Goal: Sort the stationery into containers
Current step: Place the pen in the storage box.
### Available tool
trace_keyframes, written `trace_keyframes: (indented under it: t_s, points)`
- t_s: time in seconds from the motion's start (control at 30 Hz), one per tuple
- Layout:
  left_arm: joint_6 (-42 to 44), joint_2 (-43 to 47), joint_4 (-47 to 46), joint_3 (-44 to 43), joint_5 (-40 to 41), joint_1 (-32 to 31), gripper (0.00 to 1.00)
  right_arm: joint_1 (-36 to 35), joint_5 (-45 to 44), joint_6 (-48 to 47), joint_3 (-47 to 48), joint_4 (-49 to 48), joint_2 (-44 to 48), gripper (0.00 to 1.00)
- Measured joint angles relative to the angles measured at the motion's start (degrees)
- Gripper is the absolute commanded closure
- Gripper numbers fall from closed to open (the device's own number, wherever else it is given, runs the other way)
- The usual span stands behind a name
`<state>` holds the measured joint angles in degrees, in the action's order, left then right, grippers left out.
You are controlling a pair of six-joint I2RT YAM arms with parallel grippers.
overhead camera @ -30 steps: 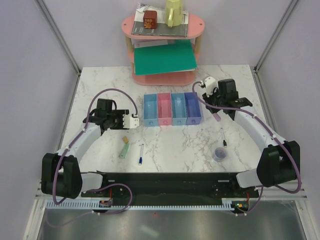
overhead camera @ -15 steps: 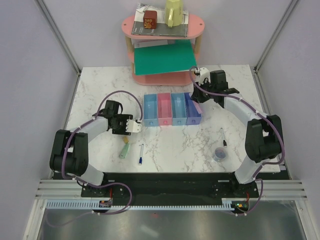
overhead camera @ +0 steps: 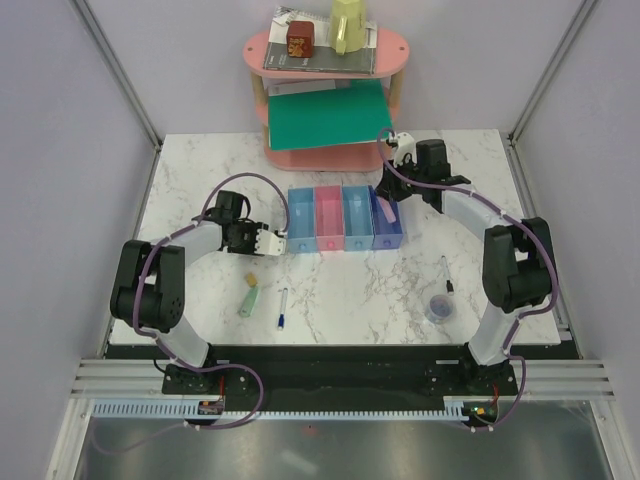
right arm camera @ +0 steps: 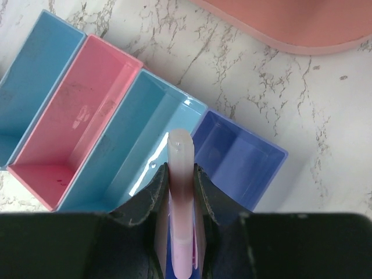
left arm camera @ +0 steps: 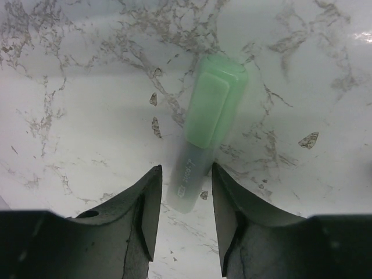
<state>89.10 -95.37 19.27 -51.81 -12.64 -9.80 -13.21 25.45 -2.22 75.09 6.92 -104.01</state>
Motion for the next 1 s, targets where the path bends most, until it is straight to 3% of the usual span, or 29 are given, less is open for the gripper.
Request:
trace_keyframes:
  t_s: [0.07,0.1,0.23,1.0]
  points:
    - [0.07,-0.07,0.46,0.00,0.11,-0.07,0.65,0.00,-0.02,0.22,-1.27,-0.85,0.00,1.00]
    - [0.09,-0.07,0.50,0.00,0.11,-0.07,0.77,0.02,-0.02,0.35,-1.84,-0.92,0.00,1.00]
    - [1.09,-0.42,-1.05,0.02,0.07,-0.09,0.98,0.09,0.26,0.92,-3.04,-0.92,0.00,1.00]
    - [1.66,2.38,-6.51,3.82,0.13,-0.09,0.98,-0.81,12.55,17.84,0.55,-13.44,-0.09,1.00]
